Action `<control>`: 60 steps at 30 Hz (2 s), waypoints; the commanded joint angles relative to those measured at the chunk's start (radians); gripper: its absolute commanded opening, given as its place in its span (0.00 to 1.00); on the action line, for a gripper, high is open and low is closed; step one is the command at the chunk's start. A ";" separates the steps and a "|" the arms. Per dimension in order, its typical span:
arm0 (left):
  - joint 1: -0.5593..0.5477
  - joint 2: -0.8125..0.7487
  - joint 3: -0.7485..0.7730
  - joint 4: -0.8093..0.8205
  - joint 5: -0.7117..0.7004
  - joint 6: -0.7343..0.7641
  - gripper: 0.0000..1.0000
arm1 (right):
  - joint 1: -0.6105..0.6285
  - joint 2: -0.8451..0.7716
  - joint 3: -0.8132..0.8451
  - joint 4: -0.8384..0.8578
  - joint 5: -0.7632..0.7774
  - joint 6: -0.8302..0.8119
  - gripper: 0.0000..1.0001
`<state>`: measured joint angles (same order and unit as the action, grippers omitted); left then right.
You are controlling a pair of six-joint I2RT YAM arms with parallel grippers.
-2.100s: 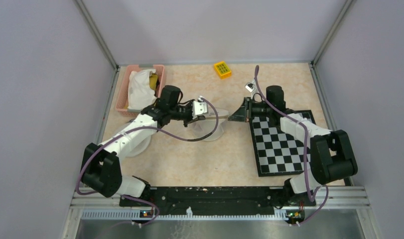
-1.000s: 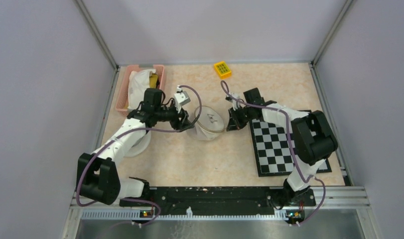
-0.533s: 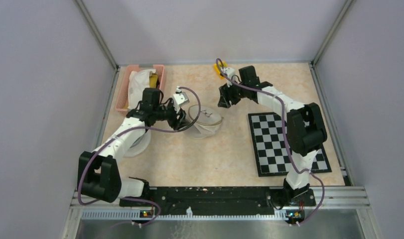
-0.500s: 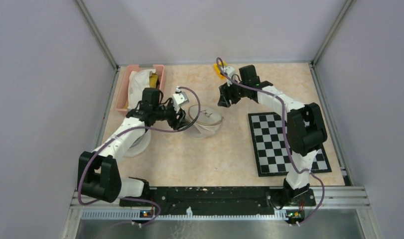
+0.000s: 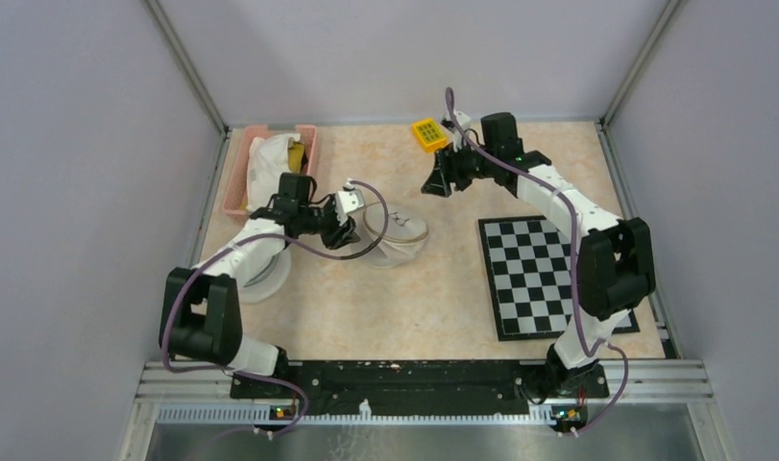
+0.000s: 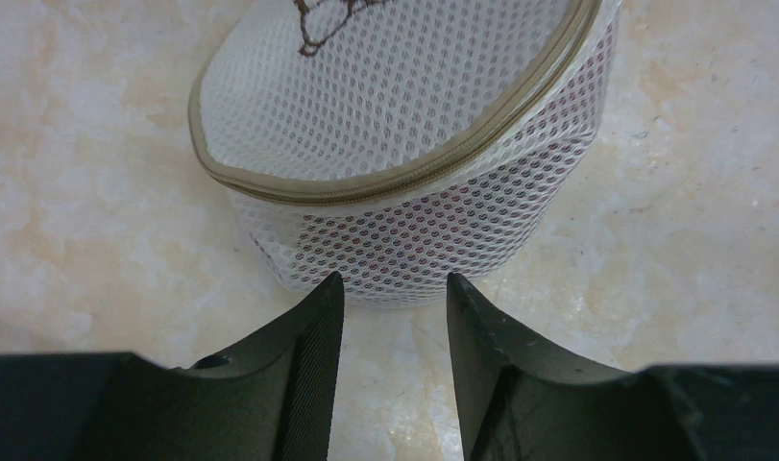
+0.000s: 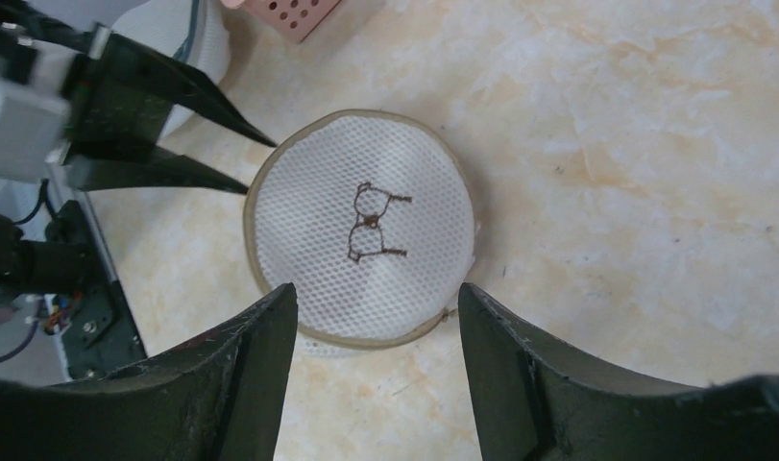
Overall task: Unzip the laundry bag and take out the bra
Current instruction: Unzip the laundry bag at the center of the board.
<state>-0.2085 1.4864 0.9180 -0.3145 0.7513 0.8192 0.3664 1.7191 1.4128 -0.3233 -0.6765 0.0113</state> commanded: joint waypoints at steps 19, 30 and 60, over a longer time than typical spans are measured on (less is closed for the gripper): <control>-0.400 0.003 -0.088 -0.108 -0.078 0.141 0.47 | -0.104 -0.120 -0.064 -0.066 -0.083 0.045 0.62; -0.313 -0.202 0.027 -0.107 0.107 -0.151 0.45 | -0.104 -0.152 -0.206 -0.017 -0.148 0.084 0.62; -0.396 -0.044 0.095 -0.046 -0.092 -0.150 0.29 | -0.033 -0.139 -0.480 0.207 -0.245 0.224 0.56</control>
<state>-0.6029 1.4429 0.9703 -0.3679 0.6605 0.6575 0.3134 1.6051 0.9230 -0.1535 -0.9066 0.2394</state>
